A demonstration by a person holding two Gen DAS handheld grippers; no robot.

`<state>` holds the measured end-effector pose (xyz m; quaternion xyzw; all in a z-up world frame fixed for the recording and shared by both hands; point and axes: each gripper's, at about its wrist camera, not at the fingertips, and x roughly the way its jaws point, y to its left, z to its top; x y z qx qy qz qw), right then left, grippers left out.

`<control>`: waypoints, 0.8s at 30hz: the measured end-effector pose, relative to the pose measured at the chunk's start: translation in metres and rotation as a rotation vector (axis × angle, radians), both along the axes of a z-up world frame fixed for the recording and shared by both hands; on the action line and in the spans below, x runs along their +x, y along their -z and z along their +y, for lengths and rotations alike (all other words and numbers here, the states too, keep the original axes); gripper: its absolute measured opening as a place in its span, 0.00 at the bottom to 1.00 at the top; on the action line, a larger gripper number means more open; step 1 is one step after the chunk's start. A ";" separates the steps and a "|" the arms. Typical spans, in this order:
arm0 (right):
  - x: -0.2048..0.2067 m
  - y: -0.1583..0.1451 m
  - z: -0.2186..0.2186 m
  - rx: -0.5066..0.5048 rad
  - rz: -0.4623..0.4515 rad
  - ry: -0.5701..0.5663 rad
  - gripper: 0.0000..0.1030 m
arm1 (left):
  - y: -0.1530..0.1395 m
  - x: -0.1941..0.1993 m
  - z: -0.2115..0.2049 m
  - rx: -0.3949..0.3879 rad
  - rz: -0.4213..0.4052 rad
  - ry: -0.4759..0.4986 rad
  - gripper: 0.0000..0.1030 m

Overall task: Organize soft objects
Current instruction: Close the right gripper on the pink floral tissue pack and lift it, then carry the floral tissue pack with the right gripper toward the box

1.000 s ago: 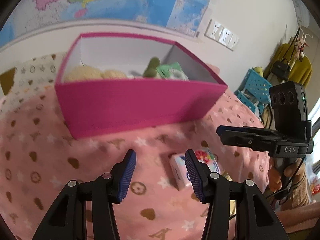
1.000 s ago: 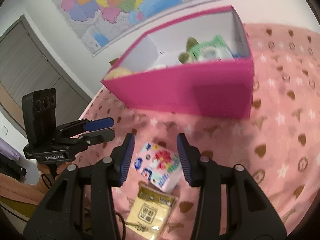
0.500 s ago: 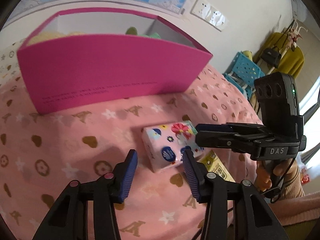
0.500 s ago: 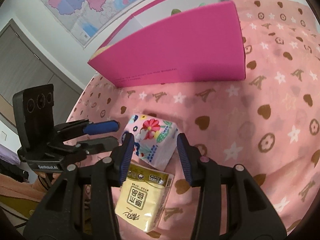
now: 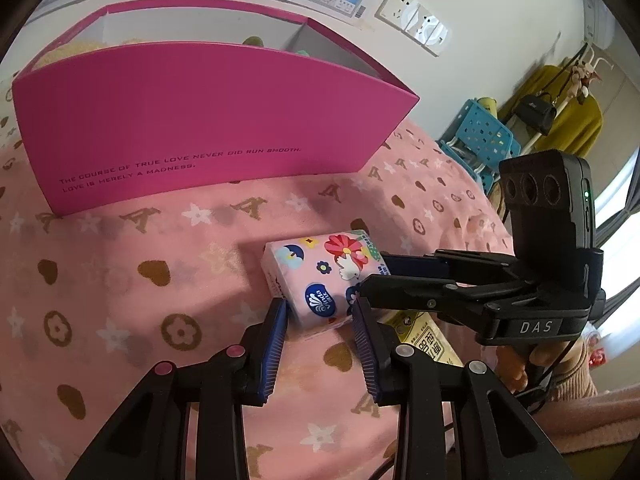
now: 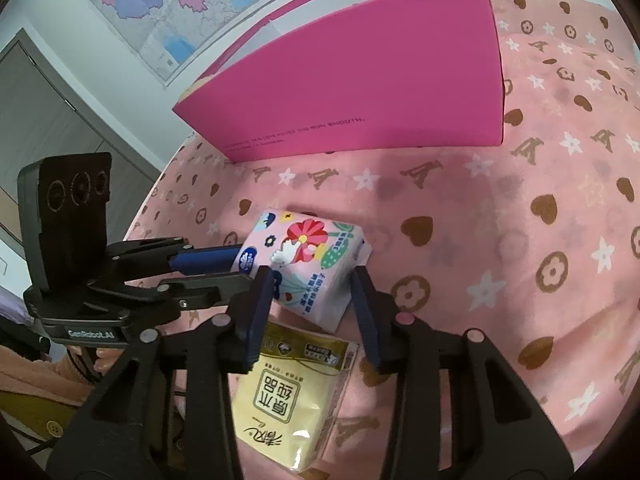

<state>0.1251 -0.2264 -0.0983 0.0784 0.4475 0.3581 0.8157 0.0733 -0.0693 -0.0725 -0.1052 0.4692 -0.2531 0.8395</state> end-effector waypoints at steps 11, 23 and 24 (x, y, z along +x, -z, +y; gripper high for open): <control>-0.005 -0.016 0.002 -0.007 -0.057 0.006 0.40 | -0.016 -0.005 -0.003 0.002 -0.055 0.005 0.32; -0.013 -0.038 0.001 -0.004 -0.127 0.004 0.40 | -0.038 -0.009 -0.002 0.018 -0.121 0.000 0.32; -0.014 -0.040 0.002 -0.004 -0.132 0.003 0.40 | -0.039 -0.010 -0.002 0.018 -0.124 0.000 0.32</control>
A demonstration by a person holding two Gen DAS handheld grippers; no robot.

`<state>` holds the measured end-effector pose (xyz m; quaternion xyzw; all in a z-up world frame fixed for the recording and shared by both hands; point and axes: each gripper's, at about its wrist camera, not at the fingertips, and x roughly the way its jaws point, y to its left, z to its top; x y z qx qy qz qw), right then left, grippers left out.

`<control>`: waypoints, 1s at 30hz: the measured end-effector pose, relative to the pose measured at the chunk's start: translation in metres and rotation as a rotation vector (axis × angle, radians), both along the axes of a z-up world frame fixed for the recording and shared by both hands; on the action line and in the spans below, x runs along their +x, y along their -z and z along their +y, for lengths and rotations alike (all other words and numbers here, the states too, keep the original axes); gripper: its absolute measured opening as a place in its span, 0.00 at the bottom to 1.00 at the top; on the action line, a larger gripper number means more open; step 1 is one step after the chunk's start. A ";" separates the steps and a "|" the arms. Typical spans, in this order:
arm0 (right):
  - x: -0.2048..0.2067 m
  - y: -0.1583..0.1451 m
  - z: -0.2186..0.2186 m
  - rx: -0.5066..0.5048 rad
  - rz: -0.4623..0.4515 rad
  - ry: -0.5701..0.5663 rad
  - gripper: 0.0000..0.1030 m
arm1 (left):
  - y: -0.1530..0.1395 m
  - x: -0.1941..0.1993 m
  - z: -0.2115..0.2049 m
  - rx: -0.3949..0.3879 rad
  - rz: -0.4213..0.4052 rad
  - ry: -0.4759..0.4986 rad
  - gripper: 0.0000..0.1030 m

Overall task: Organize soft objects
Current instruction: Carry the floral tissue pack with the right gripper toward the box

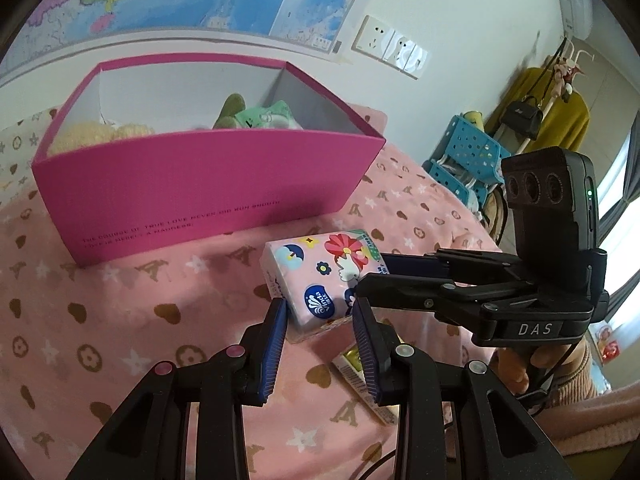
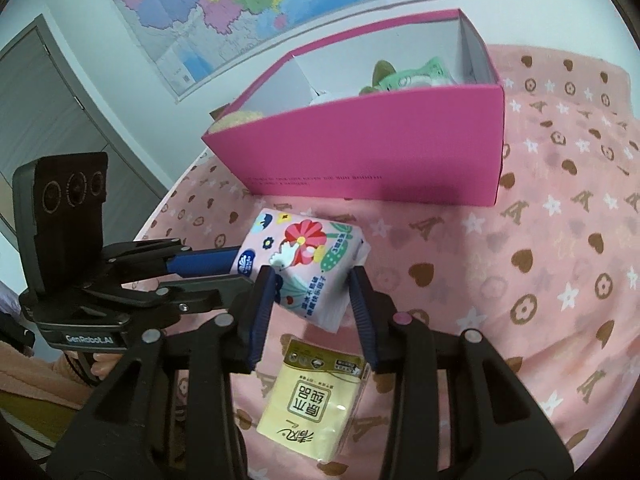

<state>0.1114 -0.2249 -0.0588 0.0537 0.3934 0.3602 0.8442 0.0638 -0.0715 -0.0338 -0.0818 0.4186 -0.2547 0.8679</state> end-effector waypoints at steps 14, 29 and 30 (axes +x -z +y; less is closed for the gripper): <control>0.001 -0.010 0.000 -0.004 -0.036 -0.005 0.40 | -0.015 -0.003 -0.001 0.019 -0.054 -0.007 0.32; 0.000 -0.019 -0.003 0.003 -0.067 -0.003 0.40 | -0.024 -0.002 -0.004 0.023 -0.083 -0.010 0.32; 0.000 -0.020 -0.004 0.003 -0.070 -0.002 0.40 | -0.024 -0.002 -0.005 0.023 -0.085 -0.010 0.32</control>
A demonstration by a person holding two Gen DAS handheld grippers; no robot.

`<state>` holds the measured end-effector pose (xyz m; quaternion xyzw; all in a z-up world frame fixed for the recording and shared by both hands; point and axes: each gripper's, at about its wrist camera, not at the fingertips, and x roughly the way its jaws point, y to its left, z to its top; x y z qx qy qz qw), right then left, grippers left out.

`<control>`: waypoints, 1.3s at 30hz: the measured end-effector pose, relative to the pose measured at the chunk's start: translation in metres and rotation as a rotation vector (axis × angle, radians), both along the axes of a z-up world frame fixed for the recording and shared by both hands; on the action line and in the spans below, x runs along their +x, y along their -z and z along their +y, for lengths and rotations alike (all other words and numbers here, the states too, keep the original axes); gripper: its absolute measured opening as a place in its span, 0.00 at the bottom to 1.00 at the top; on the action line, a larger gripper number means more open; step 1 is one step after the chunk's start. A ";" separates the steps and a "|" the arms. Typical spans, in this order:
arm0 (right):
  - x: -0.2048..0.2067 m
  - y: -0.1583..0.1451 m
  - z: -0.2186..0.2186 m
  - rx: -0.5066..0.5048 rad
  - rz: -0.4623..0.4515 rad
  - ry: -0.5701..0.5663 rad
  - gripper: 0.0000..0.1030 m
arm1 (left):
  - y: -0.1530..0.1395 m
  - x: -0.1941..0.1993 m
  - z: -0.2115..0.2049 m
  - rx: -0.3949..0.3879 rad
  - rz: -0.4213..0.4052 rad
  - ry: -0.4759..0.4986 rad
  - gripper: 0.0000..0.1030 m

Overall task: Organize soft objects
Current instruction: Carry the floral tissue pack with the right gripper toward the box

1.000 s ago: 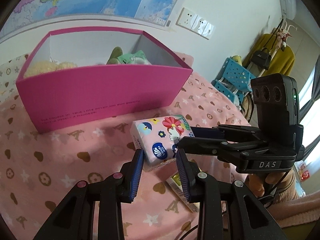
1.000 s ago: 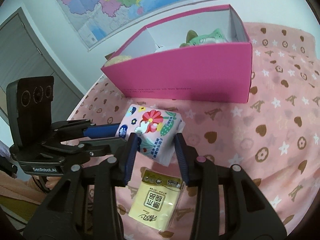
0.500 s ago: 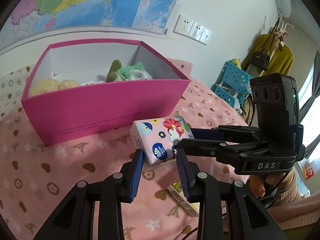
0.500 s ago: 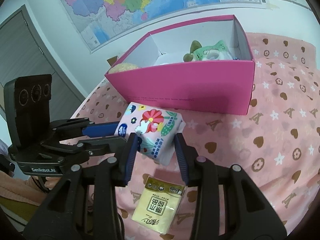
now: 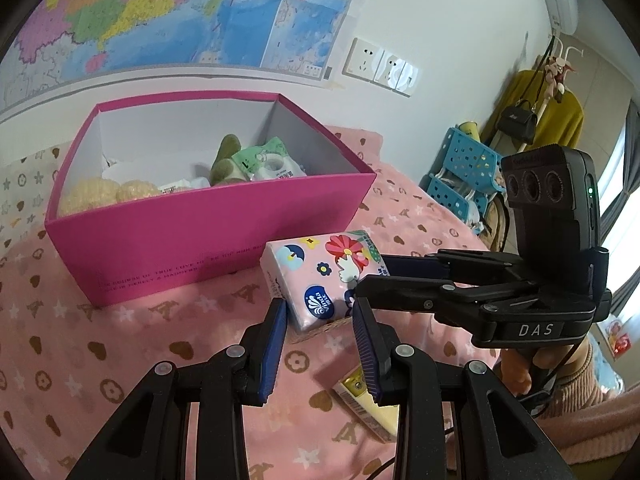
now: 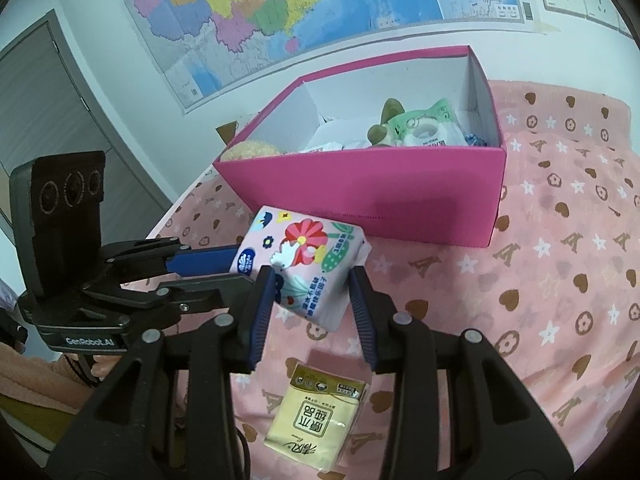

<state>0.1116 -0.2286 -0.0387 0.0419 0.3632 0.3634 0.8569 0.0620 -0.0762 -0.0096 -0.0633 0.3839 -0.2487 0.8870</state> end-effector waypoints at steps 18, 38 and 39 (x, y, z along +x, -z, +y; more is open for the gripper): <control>0.001 -0.010 -0.002 0.012 -0.030 -0.007 0.40 | -0.011 0.003 0.000 0.008 -0.042 -0.009 0.32; 0.017 -0.036 -0.009 0.022 -0.092 -0.003 0.40 | -0.023 0.023 -0.002 -0.010 -0.064 -0.008 0.32; 0.018 -0.037 -0.009 0.021 -0.098 -0.002 0.40 | -0.025 0.025 -0.002 -0.013 -0.068 -0.009 0.32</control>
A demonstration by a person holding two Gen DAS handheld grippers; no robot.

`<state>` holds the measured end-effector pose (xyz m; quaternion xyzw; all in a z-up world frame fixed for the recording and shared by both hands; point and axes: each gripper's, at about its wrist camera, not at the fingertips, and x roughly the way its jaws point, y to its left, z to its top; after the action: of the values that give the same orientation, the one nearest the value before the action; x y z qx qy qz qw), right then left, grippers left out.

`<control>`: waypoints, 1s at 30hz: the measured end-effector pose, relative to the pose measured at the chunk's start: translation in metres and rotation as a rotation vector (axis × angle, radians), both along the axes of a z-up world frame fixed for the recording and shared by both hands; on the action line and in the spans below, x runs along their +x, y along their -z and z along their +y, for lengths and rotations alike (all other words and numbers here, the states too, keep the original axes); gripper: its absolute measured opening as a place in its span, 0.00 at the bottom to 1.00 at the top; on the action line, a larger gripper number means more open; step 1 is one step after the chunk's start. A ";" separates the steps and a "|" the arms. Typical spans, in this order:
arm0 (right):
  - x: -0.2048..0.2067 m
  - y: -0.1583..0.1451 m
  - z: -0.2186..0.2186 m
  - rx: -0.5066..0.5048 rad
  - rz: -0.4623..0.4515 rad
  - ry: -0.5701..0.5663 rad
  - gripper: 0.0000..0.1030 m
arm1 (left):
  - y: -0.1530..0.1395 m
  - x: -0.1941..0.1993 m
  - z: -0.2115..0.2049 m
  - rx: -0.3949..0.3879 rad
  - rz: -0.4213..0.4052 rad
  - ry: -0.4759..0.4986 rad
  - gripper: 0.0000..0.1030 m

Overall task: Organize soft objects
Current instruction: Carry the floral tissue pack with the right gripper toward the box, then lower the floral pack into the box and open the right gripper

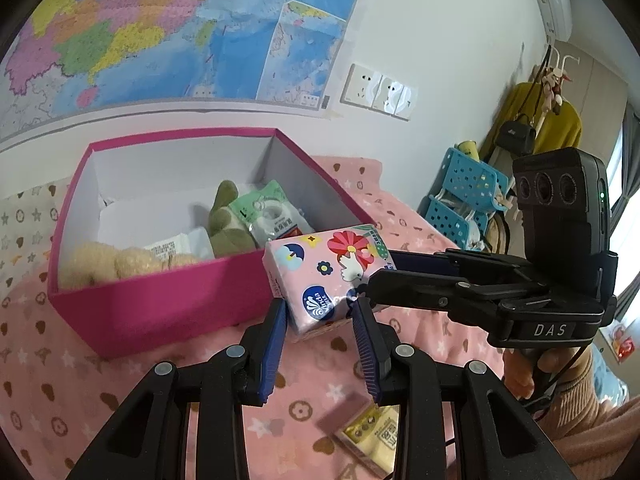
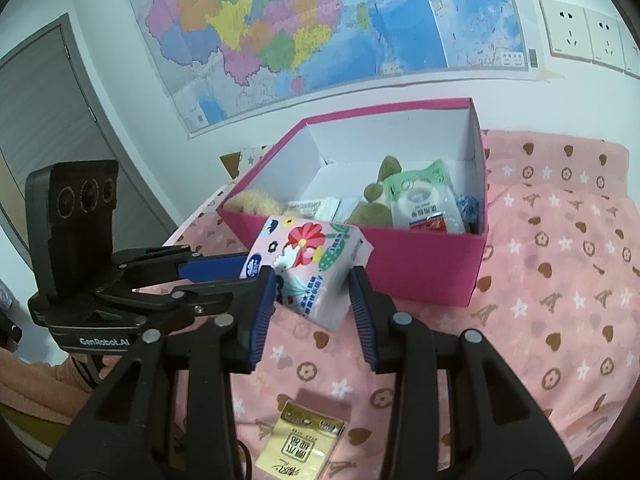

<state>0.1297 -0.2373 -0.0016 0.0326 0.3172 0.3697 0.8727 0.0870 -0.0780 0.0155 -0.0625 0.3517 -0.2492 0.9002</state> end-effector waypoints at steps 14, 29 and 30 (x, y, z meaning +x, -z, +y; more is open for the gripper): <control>0.028 -0.016 -0.006 -0.005 -0.037 0.034 0.40 | -0.014 0.030 -0.005 -0.012 -0.021 0.001 0.32; 0.057 -0.021 -0.002 -0.039 -0.040 0.050 0.40 | -0.010 0.064 -0.006 -0.023 0.015 -0.026 0.32; 0.060 -0.020 -0.002 -0.041 -0.038 0.051 0.40 | -0.009 0.067 -0.006 -0.026 0.020 -0.028 0.32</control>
<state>0.1893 -0.2394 0.0189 0.0158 0.3073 0.3413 0.8882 0.1537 -0.0838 0.0249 -0.0817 0.3566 -0.2404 0.8991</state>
